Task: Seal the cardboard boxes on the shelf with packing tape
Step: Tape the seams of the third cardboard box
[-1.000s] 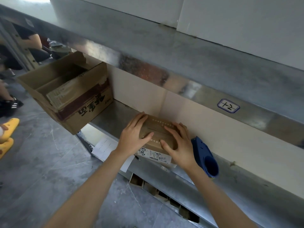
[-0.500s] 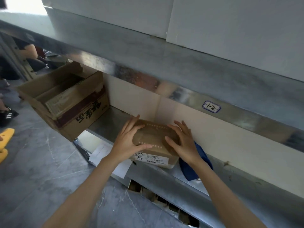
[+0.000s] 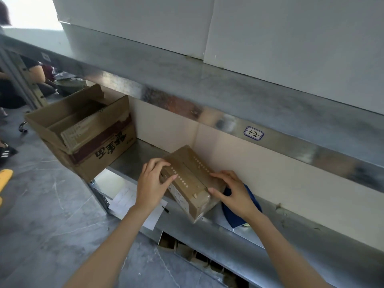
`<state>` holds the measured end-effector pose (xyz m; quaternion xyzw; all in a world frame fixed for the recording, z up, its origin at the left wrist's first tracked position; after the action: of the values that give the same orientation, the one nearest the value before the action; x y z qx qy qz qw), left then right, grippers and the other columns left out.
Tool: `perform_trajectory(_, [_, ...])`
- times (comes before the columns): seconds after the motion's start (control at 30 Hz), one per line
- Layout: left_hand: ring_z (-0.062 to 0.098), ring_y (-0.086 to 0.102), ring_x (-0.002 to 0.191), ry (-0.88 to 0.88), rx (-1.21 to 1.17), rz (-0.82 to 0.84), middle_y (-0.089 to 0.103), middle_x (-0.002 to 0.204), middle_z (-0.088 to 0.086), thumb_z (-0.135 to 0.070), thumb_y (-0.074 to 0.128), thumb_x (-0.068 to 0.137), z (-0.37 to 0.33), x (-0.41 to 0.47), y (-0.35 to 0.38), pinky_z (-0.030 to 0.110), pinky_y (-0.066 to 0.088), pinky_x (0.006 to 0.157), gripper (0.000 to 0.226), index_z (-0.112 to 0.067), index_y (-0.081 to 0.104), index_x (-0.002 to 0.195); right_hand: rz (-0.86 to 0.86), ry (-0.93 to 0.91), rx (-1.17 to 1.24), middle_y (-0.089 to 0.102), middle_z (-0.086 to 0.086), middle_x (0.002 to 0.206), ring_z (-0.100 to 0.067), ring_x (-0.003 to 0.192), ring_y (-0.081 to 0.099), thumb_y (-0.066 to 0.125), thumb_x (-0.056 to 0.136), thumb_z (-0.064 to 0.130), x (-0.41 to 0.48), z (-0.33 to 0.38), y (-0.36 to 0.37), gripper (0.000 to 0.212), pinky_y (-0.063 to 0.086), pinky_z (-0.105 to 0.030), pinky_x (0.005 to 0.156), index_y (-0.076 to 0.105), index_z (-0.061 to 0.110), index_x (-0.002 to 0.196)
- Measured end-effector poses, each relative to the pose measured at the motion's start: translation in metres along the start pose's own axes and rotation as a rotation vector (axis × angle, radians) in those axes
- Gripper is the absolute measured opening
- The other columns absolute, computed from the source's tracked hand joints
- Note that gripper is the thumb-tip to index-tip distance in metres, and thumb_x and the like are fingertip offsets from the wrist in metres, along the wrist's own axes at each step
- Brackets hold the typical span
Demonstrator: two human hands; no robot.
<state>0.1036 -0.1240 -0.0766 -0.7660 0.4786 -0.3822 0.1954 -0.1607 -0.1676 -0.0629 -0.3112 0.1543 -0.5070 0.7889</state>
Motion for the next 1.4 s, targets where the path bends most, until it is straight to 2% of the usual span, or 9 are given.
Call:
perform_trajectory(0.33, [-0.006, 0.039, 0.118, -0.064, -0.217, 0.163, 0.039, 0.131, -0.012, -0.037, 0.08, 0.079, -0.023, -0.019, 0.019, 0.018, 0.035, 0.1, 0.052, -0.021, 0.059, 0.124, -0.044, -0.063, -0.018, 0.041, 0.021, 0.127, 0.004, 0.119, 0.044, 0.079, 0.075, 0.046, -0.017, 0.002, 0.006, 0.059, 0.045, -0.024, 0.101, 0.058, 0.031, 0.129])
perform_trajectory(0.53, [0.005, 0.035, 0.134, -0.085, -0.212, 0.282, 0.031, 0.151, -0.01, -0.042, 0.073, 0.085, -0.03, -0.018, 0.019, 0.033, 0.035, 0.112, 0.058, -0.024, 0.05, 0.135, -0.044, -0.062, -0.052, 0.04, 0.014, 0.13, 0.012, 0.117, 0.04, 0.076, 0.081, 0.041, -0.02, 0.003, 0.009, 0.058, 0.042, -0.02, 0.101, 0.054, 0.03, 0.133])
perform_trajectory(0.63, [0.004, 0.031, 0.136, -0.086, -0.204, 0.23, 0.029, 0.155, -0.008, -0.041, 0.074, 0.085, -0.028, -0.02, 0.016, 0.032, 0.031, 0.112, 0.058, -0.024, 0.052, 0.135, 0.038, -0.077, -0.098, 0.038, 0.016, 0.134, 0.017, 0.117, 0.036, 0.069, 0.085, 0.048, -0.025, 0.005, 0.003, 0.059, 0.032, -0.006, 0.1, 0.049, 0.033, 0.138])
perform_trajectory(0.73, [0.004, 0.035, 0.132, -0.106, -0.17, 0.17, 0.035, 0.151, -0.007, -0.038, 0.075, 0.085, -0.026, -0.022, 0.013, 0.028, 0.033, 0.107, 0.058, -0.022, 0.053, 0.136, -0.034, -0.046, -0.155, 0.044, 0.013, 0.137, 0.002, 0.122, 0.043, 0.056, 0.093, 0.05, -0.034, -0.002, -0.009, 0.053, 0.036, -0.017, 0.104, 0.045, 0.032, 0.141])
perform_trajectory(0.87, [0.016, 0.053, 0.124, -0.125, -0.061, 0.151, 0.047, 0.143, -0.006, -0.048, 0.063, 0.09, -0.021, -0.026, 0.01, 0.046, 0.045, 0.104, 0.054, -0.022, 0.053, 0.137, -0.144, 0.153, -0.407, 0.052, -0.005, 0.127, -0.025, 0.112, 0.053, 0.051, 0.1, 0.036, -0.041, -0.026, -0.018, 0.055, 0.047, -0.034, 0.082, 0.032, 0.027, 0.15])
perform_trajectory(1.0, [0.019, 0.053, 0.127, -0.152, 0.033, 0.179, 0.05, 0.144, -0.004, -0.053, 0.056, 0.092, -0.019, -0.028, 0.009, 0.05, 0.033, 0.111, 0.057, -0.024, 0.05, 0.141, -0.013, 0.328, -0.592, 0.052, -0.013, 0.124, -0.03, 0.104, 0.056, 0.045, 0.1, 0.043, -0.045, -0.045, -0.005, 0.066, 0.049, -0.036, 0.074, 0.011, 0.031, 0.155])
perform_trajectory(1.13, [0.019, 0.049, 0.132, -0.139, 0.079, 0.193, 0.048, 0.147, -0.003, -0.058, 0.051, 0.093, -0.018, -0.029, 0.005, 0.045, 0.031, 0.111, 0.062, -0.025, 0.045, 0.145, 0.041, 0.439, -0.56, 0.053, -0.011, 0.125, -0.026, 0.092, 0.061, 0.048, 0.099, 0.043, -0.041, -0.06, 0.006, 0.076, 0.045, -0.029, 0.059, -0.003, 0.035, 0.155])
perform_trajectory(1.3, [0.022, 0.046, 0.135, -0.15, 0.095, 0.211, 0.047, 0.15, -0.001, -0.06, 0.051, 0.091, -0.019, -0.029, 0.002, 0.046, 0.029, 0.113, 0.068, -0.025, 0.04, 0.149, 0.099, 0.48, -0.304, 0.054, -0.002, 0.067, -0.012, 0.048, 0.046, 0.047, 0.1, 0.018, -0.036, -0.063, 0.011, 0.078, 0.034, -0.019, 0.039, -0.008, 0.031, 0.154])
perform_trajectory(1.4, [0.023, 0.045, 0.138, -0.204, -0.005, 0.254, 0.045, 0.152, -0.001, -0.064, 0.05, 0.087, -0.019, -0.031, 0.002, 0.052, 0.034, 0.114, 0.079, -0.025, 0.029, 0.153, 0.112, 0.487, -0.23, 0.061, -0.015, 0.074, -0.013, 0.042, 0.036, 0.05, 0.096, 0.009, -0.033, -0.069, 0.006, 0.083, 0.03, -0.022, 0.039, -0.005, 0.03, 0.155])
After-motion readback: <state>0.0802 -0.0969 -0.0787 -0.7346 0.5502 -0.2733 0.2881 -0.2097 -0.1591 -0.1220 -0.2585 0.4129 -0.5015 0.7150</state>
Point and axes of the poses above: each hand's wrist, its own x-axis towards the middle knuckle, its own y-axis out of the palm, z = x × y, the point moved 2 cm from there along x, towards the middle knuckle
